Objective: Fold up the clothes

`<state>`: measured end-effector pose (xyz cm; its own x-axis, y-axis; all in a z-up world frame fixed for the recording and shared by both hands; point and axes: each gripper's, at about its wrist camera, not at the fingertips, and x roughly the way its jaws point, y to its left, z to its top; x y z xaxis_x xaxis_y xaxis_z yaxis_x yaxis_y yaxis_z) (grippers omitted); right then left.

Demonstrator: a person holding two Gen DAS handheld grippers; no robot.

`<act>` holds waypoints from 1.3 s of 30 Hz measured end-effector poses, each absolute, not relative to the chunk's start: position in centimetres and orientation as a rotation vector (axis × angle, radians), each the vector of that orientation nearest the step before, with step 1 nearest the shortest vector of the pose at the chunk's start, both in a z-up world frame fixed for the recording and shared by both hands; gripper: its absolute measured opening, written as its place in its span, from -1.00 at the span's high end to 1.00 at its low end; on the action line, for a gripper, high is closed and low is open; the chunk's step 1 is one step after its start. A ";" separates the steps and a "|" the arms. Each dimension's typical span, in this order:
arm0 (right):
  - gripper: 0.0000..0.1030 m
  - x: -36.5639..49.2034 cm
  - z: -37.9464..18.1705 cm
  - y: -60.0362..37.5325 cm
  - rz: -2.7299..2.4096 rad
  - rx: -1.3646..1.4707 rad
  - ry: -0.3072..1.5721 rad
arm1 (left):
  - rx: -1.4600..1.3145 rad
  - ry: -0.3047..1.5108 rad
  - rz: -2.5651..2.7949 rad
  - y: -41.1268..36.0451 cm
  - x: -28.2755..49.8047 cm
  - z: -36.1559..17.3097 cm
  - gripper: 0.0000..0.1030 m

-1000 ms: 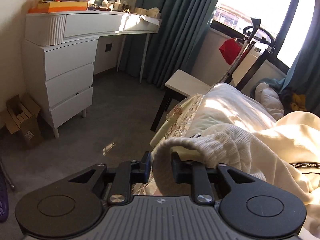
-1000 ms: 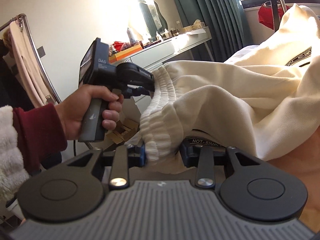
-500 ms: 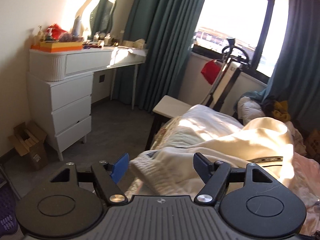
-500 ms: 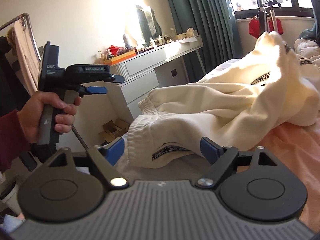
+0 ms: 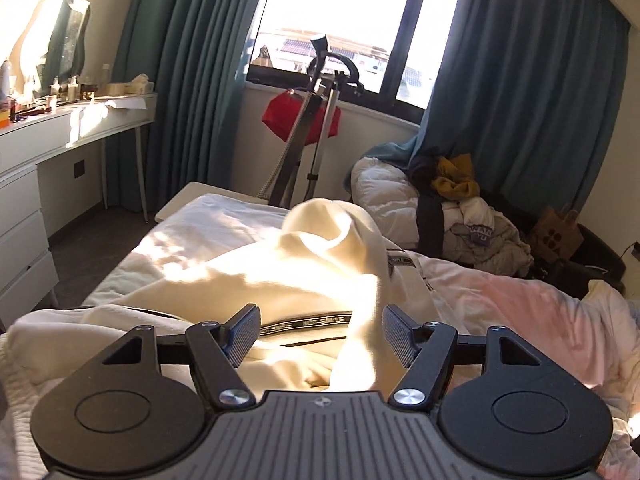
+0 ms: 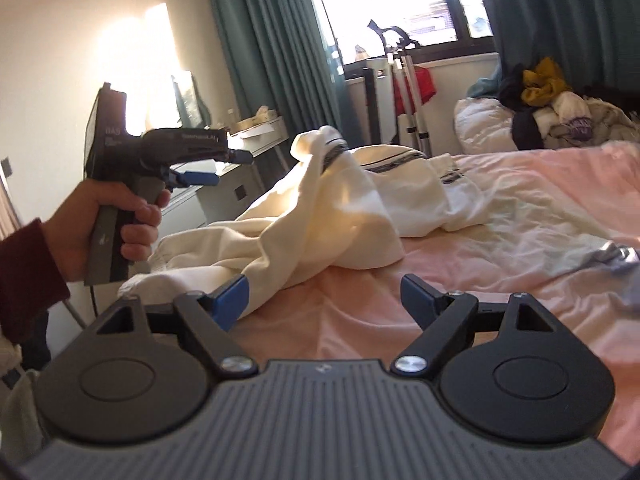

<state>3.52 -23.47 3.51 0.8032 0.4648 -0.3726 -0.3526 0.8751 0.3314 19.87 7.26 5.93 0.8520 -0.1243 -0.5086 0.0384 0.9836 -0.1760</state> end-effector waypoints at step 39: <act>-0.67 18.3 5.6 -28.6 0.325 0.639 0.494 | -0.134 0.405 -0.293 -3.6 8.7 -4.6 0.82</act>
<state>18.34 -28.63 5.63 0.8359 0.4333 -0.3369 -0.1367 0.7588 0.6368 8.71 -3.58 -4.64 0.8777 -0.3071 -0.3679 0.2538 0.9491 -0.1866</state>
